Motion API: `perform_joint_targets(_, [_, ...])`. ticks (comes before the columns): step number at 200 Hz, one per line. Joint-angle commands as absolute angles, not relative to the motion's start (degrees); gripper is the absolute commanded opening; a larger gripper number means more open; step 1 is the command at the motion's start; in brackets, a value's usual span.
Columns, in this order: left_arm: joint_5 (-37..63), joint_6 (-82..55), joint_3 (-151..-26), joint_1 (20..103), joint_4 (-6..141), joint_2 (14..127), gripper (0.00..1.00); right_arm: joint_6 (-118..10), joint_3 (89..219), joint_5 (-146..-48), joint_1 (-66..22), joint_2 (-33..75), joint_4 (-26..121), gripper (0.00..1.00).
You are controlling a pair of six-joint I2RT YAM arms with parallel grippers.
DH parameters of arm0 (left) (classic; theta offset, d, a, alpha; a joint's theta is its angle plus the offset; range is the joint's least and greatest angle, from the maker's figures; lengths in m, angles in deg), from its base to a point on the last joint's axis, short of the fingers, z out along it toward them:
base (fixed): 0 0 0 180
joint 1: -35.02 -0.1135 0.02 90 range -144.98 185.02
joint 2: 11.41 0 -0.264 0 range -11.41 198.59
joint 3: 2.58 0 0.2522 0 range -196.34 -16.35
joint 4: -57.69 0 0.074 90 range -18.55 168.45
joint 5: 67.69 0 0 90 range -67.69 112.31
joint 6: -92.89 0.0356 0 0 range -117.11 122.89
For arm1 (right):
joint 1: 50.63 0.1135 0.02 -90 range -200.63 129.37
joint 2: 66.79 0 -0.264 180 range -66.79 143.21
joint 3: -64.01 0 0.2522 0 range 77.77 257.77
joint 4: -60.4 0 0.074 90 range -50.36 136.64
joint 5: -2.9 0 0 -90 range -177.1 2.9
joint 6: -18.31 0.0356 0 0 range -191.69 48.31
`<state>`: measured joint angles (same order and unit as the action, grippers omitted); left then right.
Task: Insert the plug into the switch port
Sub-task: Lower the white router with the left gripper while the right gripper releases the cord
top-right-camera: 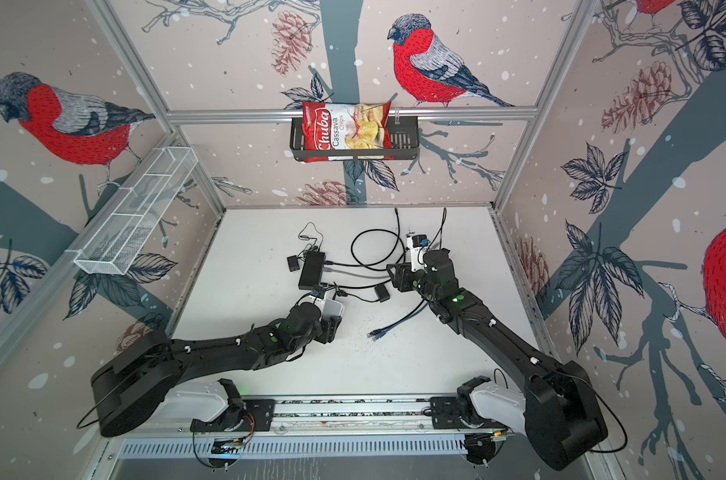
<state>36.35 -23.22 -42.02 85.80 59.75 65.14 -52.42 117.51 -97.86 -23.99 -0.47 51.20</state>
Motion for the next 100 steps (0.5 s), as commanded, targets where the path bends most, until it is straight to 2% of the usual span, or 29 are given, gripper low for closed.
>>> perform_joint_targets(1, [38.4,-27.5,-43.5,85.6,66.6,65.4,0.41,-53.5,117.9,-96.9,-24.4,-0.5,50.5,0.57])
perform_joint_targets(64, [38.8,-32.1,-49.2,82.5,75.6,71.3,0.5,-53.2,117.7,-96.4,-24.7,1.3,51.1,0.57])
perform_joint_targets(100, [38.8,-32.5,-52.5,81.0,80.3,75.4,0.63,-53.8,117.9,-95.1,-24.9,2.4,51.0,0.58])
